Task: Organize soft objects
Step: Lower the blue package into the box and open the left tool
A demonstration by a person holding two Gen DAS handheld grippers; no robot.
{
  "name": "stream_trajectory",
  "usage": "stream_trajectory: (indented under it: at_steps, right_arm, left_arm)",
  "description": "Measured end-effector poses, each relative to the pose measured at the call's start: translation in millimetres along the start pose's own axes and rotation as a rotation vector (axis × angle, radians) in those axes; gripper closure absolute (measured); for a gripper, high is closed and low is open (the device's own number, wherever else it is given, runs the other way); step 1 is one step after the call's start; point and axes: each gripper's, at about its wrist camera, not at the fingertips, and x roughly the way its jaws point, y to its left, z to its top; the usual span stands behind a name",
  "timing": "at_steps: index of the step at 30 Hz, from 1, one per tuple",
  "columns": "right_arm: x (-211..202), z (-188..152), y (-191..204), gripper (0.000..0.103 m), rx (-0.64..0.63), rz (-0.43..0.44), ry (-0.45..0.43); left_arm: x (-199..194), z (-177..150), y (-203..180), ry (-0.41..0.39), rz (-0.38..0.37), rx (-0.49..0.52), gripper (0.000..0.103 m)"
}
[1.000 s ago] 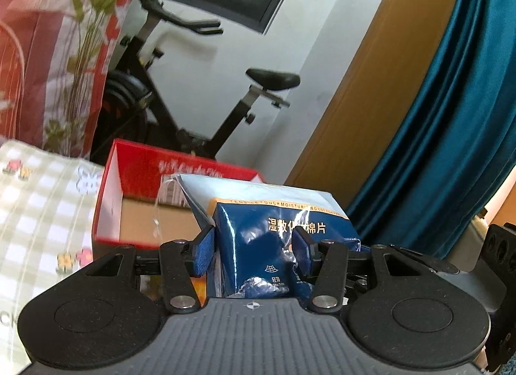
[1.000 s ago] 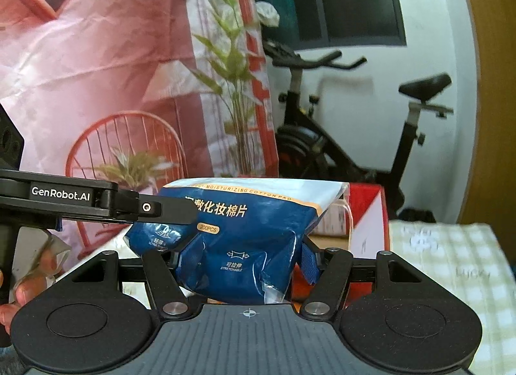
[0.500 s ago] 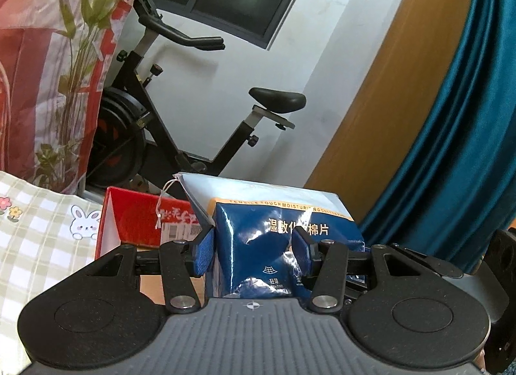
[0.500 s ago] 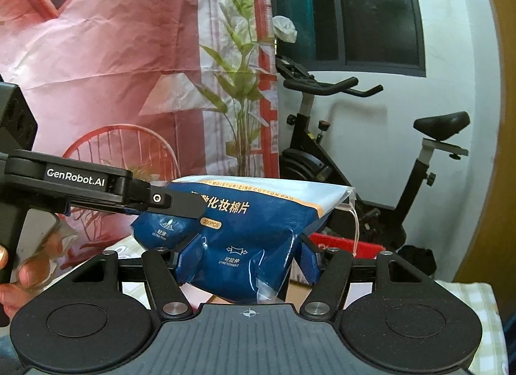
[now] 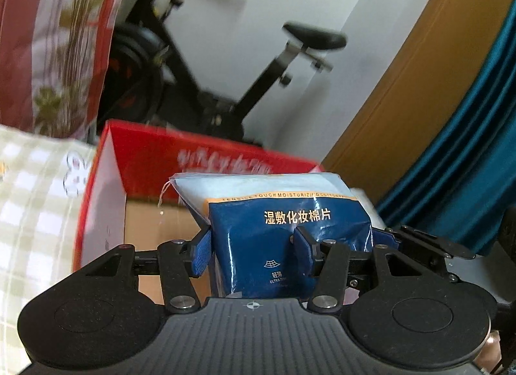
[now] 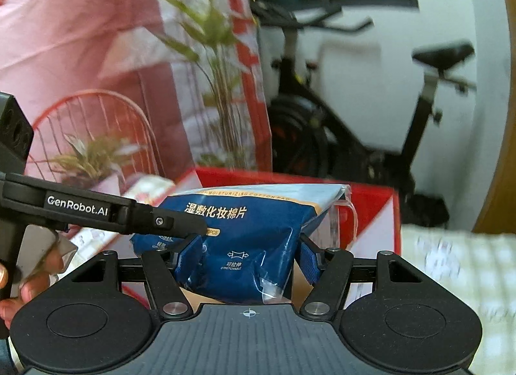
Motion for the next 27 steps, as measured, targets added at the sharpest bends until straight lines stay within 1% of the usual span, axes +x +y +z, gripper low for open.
stream_trajectory:
  at_steps: [4, 8, 11, 14, 18, 27]
  right_arm:
    - [17.6, -13.8, -8.8, 0.043, 0.053, -0.002, 0.06]
    - [24.7, -20.2, -13.0, 0.043, 0.081, -0.01, 0.096]
    - [23.4, -22.2, -11.6, 0.043, 0.069, -0.049, 0.107]
    - [18.2, -23.5, -11.9, 0.043, 0.066, -0.062, 0.107]
    - [7.5, -23.3, -5.7, 0.043, 0.024, -0.091, 0.096]
    - [-25.6, -19.0, 17.9, 0.043, -0.051, -0.123, 0.043]
  left_arm:
    - [11.3, -6.1, 7.4, 0.052, 0.022, -0.001, 0.048]
    - [15.8, -11.6, 13.1, 0.079, 0.031, -0.014, 0.048]
    - [15.5, -14.2, 15.3, 0.087, 0.062, -0.003, 0.048]
    - [8.7, -16.2, 15.0, 0.076, 0.09, 0.012, 0.046]
    - [-0.7, -15.1, 9.5, 0.054, 0.124, 0.041, 0.046]
    - [-42.2, -19.3, -8.2, -0.022, 0.201, 0.121, 0.046]
